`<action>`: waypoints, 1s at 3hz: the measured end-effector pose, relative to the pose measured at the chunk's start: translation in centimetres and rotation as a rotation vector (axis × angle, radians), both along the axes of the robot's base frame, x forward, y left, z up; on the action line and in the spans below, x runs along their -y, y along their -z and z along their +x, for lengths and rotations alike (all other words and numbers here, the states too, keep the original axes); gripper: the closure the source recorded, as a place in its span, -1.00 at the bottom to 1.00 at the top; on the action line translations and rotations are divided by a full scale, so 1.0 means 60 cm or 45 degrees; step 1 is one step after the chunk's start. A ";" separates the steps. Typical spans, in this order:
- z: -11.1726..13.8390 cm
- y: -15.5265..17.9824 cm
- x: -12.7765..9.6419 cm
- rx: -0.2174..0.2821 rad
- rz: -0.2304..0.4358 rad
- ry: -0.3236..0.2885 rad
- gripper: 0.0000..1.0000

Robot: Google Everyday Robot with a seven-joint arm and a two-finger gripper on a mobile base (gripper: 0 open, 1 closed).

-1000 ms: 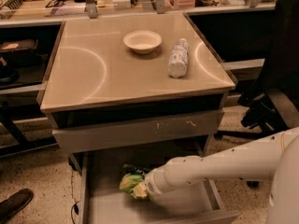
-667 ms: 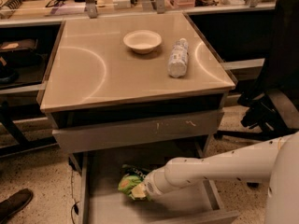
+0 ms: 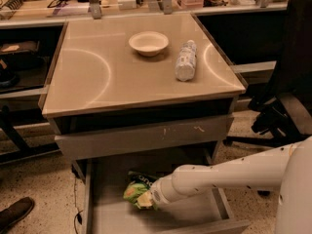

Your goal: Place green rice chip bag into middle drawer

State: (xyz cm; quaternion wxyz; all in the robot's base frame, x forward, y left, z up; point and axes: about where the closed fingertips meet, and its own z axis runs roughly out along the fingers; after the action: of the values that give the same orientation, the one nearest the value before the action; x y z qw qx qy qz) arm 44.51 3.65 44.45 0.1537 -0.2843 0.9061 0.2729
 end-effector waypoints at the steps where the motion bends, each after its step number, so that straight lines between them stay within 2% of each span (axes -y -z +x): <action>1: 0.000 0.000 0.000 0.000 0.000 0.000 -0.31; 2: 0.000 0.000 0.000 0.000 0.000 0.000 -0.77; 3: 0.000 0.000 0.000 0.000 0.000 0.000 -1.00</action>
Offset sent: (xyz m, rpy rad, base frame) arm 0.0000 0.0000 0.0000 0.0000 0.0000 0.0000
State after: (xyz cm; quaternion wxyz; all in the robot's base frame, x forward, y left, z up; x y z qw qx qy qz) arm 44.50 3.65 44.45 0.1536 -0.2843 0.9061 0.2729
